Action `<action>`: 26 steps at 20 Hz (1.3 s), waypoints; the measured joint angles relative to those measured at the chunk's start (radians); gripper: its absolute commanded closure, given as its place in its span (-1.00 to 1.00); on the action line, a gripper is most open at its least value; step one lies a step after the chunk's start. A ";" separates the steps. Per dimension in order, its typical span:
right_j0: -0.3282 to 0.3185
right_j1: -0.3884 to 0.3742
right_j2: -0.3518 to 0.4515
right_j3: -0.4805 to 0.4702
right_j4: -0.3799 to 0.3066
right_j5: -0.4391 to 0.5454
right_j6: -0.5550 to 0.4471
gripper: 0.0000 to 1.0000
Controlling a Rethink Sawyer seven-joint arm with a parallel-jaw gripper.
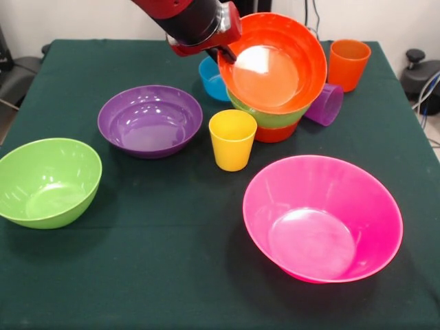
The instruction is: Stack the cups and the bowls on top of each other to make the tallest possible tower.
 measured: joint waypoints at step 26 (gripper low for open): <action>0.000 -0.002 0.000 0.003 0.000 -0.016 0.000 -1.00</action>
